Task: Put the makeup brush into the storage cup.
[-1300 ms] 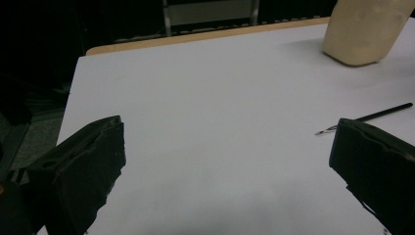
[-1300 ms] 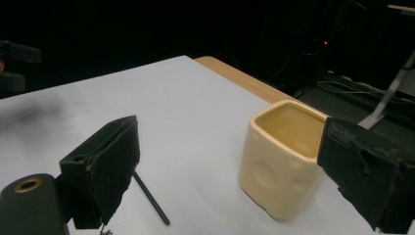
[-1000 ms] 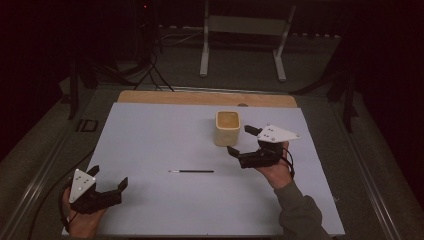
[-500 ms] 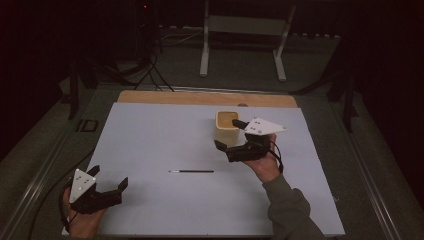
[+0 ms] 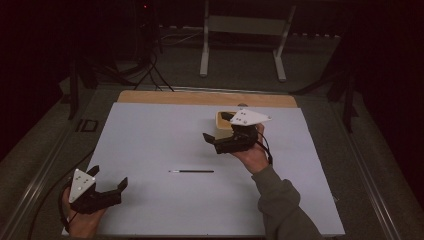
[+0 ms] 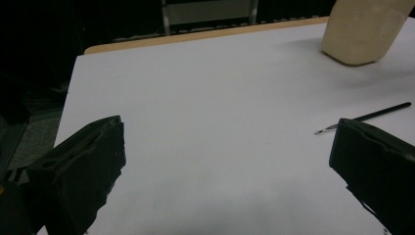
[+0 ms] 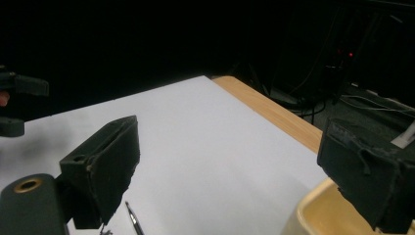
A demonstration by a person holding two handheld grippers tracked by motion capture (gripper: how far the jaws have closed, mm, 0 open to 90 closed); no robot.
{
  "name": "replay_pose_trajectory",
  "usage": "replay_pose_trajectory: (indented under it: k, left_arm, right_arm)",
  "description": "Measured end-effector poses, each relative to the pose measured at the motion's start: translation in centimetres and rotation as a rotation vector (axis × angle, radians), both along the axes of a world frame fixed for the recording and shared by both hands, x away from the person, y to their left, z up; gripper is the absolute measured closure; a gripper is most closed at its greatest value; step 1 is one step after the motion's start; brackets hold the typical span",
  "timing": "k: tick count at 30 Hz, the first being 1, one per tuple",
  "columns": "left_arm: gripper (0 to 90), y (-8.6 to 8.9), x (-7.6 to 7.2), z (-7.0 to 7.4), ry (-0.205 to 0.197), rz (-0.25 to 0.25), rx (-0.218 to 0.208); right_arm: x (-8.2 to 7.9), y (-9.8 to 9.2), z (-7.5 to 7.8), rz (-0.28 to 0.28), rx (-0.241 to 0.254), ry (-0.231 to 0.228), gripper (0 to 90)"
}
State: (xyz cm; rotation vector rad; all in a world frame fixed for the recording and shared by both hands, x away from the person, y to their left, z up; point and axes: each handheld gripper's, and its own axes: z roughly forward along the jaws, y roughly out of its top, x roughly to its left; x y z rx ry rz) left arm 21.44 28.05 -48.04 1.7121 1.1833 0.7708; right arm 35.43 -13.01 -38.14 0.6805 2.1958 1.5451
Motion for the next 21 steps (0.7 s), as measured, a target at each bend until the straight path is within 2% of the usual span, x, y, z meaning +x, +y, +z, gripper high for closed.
replay_pose_trajectory:
  k: [6, 13, 21]
  left_arm:
    - [1.4, 0.0, 0.0, 0.0, -0.001, 0.001, -0.003]
    - [1.4, 0.0, 0.0, 0.0, 0.0, -0.001, -0.001]
    - [1.4, 0.0, 0.0, 0.0, 0.001, -0.004, -0.001]
  right_arm:
    - [0.7, 1.1, 0.3, 0.011, -0.001, 0.009, 8.6]
    - [1.2, 2.0, 0.4, 0.033, -0.044, 0.018, 8.6]
    - [1.4, 2.3, 0.4, 0.029, -0.082, 0.032, 12.2]
